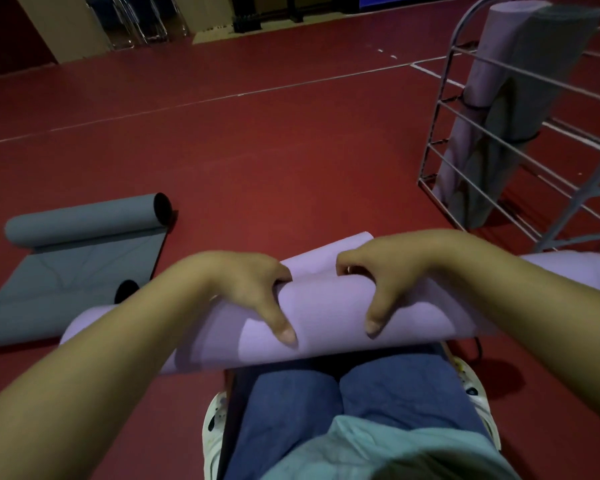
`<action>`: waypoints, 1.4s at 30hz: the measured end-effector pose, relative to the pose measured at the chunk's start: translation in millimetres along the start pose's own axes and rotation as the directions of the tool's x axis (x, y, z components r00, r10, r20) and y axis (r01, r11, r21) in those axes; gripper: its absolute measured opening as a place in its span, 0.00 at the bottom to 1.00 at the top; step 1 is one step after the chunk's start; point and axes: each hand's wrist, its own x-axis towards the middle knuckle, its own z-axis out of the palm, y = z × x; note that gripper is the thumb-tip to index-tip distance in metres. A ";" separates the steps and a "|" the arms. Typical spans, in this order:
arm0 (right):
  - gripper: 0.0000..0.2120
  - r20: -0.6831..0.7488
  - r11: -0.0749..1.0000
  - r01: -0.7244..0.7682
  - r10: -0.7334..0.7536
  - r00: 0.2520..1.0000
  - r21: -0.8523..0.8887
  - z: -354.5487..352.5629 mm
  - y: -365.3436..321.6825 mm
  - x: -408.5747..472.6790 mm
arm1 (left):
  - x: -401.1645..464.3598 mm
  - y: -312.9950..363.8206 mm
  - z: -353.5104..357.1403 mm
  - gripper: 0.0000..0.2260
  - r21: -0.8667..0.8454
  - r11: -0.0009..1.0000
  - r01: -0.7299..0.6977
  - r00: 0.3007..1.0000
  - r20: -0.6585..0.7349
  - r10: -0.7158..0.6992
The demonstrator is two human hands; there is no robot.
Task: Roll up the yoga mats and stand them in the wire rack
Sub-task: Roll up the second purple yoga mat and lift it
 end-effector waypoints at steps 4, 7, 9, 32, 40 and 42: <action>0.32 0.113 0.997 -0.054 0.046 0.992 0.062 -15.1 4.1 10.2 | 20.5 -10.1 -16.0 0.24 -0.058 0.998 0.014 0.993 0.117 -0.007; 0.38 -0.003 0.995 -0.085 0.085 0.996 -0.044 -17.9 -2.9 0.2 | 30.4 -14.0 -21.7 0.26 -0.033 0.999 0.011 0.986 0.167 -0.005; 0.39 -0.220 0.990 -0.065 0.035 0.975 -0.129 -11.8 -16.9 -12.2 | 33.2 -16.1 -23.4 0.30 -0.029 1.000 0.004 0.984 0.180 0.002; 0.22 -0.250 0.940 0.066 0.021 0.968 0.336 -13.6 -4.6 17.7 | -4.9 17.0 36.7 0.20 0.345 0.934 0.091 0.816 -0.564 0.129; 0.13 -0.524 0.993 -0.073 0.012 0.851 -0.096 4.8 -26.9 -2.2 | 6.2 -0.7 12.9 0.22 0.219 0.976 -0.006 0.826 -0.549 0.129; 0.15 -0.518 0.980 -0.097 -0.008 0.855 -0.175 15.5 -29.1 -3.0 | 9.8 -3.7 6.0 0.24 0.210 0.978 -0.012 0.847 -0.518 0.122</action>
